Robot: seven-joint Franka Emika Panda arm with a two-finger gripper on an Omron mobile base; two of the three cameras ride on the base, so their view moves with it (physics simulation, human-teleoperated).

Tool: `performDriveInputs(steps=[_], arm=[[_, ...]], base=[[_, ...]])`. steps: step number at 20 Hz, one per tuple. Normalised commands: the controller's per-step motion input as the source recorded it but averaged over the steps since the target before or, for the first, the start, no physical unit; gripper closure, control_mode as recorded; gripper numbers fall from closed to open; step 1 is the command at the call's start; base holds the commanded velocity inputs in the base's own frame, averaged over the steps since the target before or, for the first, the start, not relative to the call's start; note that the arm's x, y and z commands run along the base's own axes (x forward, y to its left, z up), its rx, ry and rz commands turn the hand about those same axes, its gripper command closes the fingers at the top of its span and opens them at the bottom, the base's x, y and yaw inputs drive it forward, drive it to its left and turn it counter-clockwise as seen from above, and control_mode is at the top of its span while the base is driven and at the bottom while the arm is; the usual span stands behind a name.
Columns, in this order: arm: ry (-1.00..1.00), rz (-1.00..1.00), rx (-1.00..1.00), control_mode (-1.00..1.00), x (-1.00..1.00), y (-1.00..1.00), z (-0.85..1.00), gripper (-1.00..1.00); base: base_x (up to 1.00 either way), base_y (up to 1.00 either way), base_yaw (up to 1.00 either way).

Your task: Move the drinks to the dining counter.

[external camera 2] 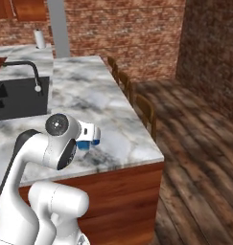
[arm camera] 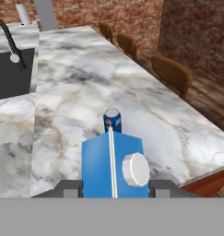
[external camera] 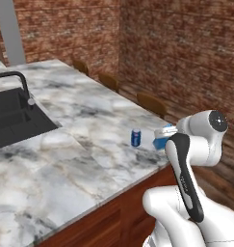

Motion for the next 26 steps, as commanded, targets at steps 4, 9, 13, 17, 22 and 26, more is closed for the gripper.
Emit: performDriveInputs(steps=[4, 9, 13, 17, 22, 26], arm=[[0.00, 0.00, 0.00, 1.00, 0.00, 0.00, 0.00, 1.00], [0.00, 0.00, 0.00, 1.00, 0.00, 0.00, 0.00, 1.00], [0.00, 0.00, 0.00, 1.00, 0.00, 0.00, 0.00, 1.00], [0.00, 0.00, 0.00, 1.00, 0.00, 0.00, 0.00, 1.00], [0.00, 0.00, 0.00, 1.00, 0.00, 0.00, 0.00, 1.00], [0.00, 0.00, 0.00, 1.00, 0.00, 0.00, 0.00, 1.00]], base=[[0.20, 0.00, 0.24], [0.23, 0.00, 0.25], [0.20, 0.00, 0.26], [0.22, -0.03, 0.26], [0.21, -0.06, 0.26], [0.22, -0.07, 0.25]])
